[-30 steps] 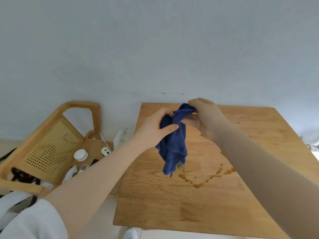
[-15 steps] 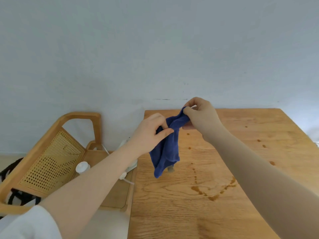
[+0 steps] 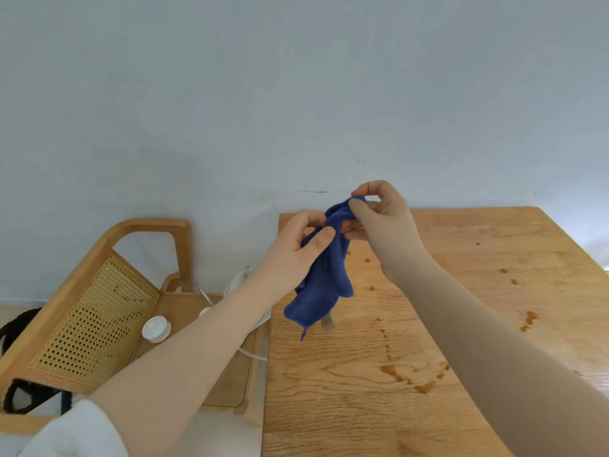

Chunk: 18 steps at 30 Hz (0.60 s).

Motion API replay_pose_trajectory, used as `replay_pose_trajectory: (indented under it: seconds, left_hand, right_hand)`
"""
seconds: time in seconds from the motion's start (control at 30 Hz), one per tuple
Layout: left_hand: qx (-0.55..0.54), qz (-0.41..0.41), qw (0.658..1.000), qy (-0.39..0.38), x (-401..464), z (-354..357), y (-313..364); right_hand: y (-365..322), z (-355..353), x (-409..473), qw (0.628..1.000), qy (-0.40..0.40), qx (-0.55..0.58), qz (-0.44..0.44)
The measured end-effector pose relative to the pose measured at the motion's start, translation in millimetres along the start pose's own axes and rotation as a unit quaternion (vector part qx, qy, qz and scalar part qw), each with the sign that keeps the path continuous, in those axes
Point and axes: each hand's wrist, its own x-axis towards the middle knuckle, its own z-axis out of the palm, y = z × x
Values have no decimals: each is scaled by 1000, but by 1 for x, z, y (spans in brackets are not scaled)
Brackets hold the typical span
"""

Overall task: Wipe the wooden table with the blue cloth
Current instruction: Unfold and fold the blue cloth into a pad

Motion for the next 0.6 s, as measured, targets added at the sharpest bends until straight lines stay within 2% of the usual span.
replay_pose_trajectory:
  seconds: [0.07,0.13,0.23,0.4,0.5,0.6]
  left_hand:
    - [27,16,999,17,3,0,1]
    - [96,27,995,8,4,-1,1]
    - [134,27,991,1,3,1,0]
    - [272,107,956,-32,5,3,-2]
    - [304,147,940,-43,2,1,-3]
    - [311,145,939,-32,-1,1,0]
  right_hand:
    - [-1,-4,0,999,-7,-35,-6]
    - [1,-6,-1,998,-17,-57,-6]
    - [3,-7,-4,998,-18,-58,8]
    - [4,-11,-8,1000,-9,-23,17]
    - [6,-15,-8,999,2,-34,-3]
    - [6,-16,-9,999,12,-27,-14]
